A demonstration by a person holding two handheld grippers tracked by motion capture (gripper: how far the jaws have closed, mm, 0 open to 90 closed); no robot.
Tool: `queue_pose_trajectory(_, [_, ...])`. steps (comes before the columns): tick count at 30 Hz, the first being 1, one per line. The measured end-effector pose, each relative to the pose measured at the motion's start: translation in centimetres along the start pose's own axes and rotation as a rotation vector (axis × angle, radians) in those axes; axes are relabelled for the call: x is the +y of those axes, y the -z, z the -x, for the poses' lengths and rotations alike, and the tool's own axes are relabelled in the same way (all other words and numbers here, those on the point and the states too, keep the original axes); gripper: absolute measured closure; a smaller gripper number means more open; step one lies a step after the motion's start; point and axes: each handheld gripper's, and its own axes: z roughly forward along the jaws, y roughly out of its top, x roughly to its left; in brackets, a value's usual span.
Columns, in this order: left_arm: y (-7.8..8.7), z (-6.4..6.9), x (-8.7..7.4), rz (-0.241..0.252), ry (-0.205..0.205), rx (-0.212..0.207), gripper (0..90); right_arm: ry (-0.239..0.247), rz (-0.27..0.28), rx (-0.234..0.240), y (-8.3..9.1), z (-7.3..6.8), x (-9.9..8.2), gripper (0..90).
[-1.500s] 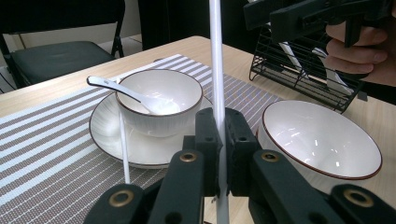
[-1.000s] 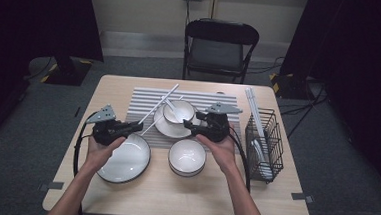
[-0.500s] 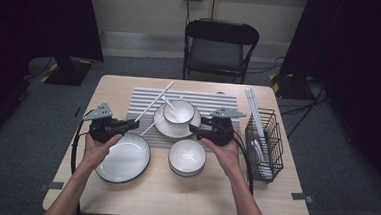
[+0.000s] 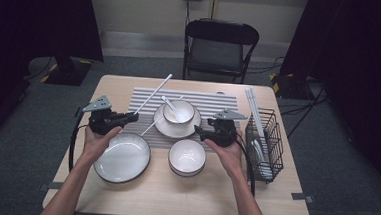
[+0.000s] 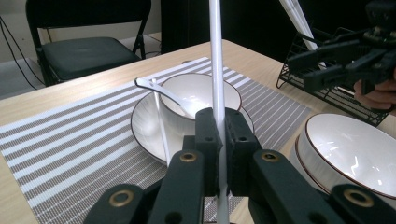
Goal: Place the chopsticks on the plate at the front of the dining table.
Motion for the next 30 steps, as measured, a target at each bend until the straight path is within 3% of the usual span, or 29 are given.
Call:
queue_pose_trajectory(2, [0.0, -0.2, 0.2, 0.010, 0.003, 0.005, 86.1, 0.013, -0.014, -0.023, -0.2, 0.0, -0.3, 38.1])
queue_pose_trajectory(6, [-0.3, -0.7, 0.3, 0.004, 0.015, 0.007, 86.1, 0.016, -0.010, -0.020, -0.5, 0.3, -1.0, 36.2])
queue_pose_trajectory(10, [-0.5, -1.0, 0.9, 0.002, 0.000, 0.004, 86.1, 0.006, -0.027, -0.028, -0.7, 0.5, -1.5, 34.2])
queue_pose_trajectory(20, [-1.3, -1.7, 1.9, 0.017, 0.010, 0.004, 86.1, -0.026, -0.089, -0.051, -1.6, 1.0, -2.8, 28.8])
queue_pose_trajectory(24, [-1.9, -2.2, 2.4, -0.014, 0.002, 0.008, 86.1, -0.022, -0.107, -0.062, -1.7, 1.2, -3.1, 27.5])
queue_pose_trajectory(30, [-2.1, -3.2, 2.6, -0.003, 0.021, 0.014, 86.1, -0.034, -0.129, -0.073, -1.7, 1.6, -3.5, 24.5])
